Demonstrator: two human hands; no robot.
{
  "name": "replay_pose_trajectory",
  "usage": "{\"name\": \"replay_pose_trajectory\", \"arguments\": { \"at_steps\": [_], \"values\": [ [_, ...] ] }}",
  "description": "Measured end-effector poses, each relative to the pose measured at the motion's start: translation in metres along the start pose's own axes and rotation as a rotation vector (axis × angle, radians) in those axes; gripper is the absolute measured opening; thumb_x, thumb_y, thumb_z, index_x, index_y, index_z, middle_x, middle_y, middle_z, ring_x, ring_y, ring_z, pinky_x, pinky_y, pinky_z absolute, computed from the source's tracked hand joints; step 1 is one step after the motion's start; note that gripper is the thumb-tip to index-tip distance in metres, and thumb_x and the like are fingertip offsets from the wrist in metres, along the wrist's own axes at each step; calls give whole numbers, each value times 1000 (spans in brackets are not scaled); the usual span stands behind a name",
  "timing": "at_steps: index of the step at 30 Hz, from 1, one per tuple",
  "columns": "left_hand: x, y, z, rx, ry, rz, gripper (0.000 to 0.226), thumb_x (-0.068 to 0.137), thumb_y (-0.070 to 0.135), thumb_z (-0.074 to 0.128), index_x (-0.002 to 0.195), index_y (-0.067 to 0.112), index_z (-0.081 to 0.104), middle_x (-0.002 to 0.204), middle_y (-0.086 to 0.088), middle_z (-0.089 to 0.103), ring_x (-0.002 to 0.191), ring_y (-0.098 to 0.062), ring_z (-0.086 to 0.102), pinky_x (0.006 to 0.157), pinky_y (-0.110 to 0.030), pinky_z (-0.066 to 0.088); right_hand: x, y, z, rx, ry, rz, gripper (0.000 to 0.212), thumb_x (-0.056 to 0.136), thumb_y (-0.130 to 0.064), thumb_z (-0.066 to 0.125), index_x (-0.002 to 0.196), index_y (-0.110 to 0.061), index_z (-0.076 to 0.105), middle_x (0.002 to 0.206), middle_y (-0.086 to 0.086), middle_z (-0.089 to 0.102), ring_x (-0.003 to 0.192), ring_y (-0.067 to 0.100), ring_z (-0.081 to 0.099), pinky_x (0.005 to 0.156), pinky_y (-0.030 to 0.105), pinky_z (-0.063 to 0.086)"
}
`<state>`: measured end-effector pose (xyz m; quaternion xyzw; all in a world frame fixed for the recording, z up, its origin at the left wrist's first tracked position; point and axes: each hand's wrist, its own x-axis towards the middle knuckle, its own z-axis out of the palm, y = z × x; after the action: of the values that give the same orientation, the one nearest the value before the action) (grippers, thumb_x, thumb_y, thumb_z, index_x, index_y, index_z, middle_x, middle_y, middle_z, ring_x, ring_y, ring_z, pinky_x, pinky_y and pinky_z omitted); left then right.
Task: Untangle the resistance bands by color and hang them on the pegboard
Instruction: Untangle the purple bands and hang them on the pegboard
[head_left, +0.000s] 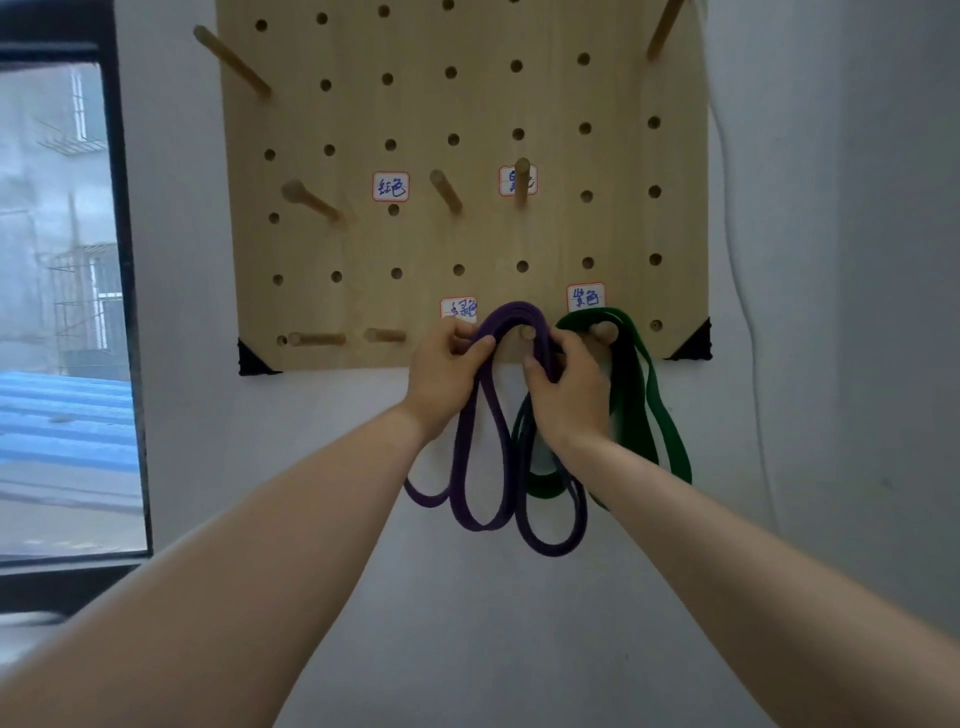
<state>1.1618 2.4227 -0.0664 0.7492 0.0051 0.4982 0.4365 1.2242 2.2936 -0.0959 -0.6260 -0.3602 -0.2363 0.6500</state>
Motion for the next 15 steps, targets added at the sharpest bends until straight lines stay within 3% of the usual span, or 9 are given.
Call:
{"name": "replay_pose_trajectory", "arguments": {
  "at_steps": [3, 6, 11, 15],
  "values": [
    [-3, -13, 4, 24, -1, 1, 19, 92, 28, 67, 104, 14, 67, 101, -9, 73, 97, -27, 71, 91, -54, 58, -5, 16, -11, -205, -118, -39, 64, 99, -26, 59, 156, -31, 30, 132, -1, 61, 119, 16, 58, 103, 36, 49],
    [-5, -15, 12, 119, 16, 17, 6, 92, 30, 67, 93, 24, 65, 95, 1, 73, 94, -21, 70, 90, -52, 57, -7, 28, -19, -531, -149, -126, 73, 100, -33, 53, 159, -36, 10, 120, 3, 62, 107, 23, 61, 89, 43, 57],
    [0, -6, 16, 424, 98, 36, 13, 97, 33, 60, 99, 26, 70, 94, 6, 72, 91, -19, 67, 79, -38, 53, -3, 24, -21, -772, -146, -276, 68, 102, -31, 51, 159, -21, 16, 109, 8, 62, 96, 23, 60, 76, 36, 54],
    [7, 2, 21, 456, 143, -14, 20, 95, 36, 64, 98, 20, 76, 91, 1, 73, 86, -19, 66, 71, -30, 45, 7, 16, -21, -795, -177, -207, 59, 103, -22, 49, 157, -19, 25, 109, 10, 65, 94, 26, 65, 75, 39, 58]
  ]
}}
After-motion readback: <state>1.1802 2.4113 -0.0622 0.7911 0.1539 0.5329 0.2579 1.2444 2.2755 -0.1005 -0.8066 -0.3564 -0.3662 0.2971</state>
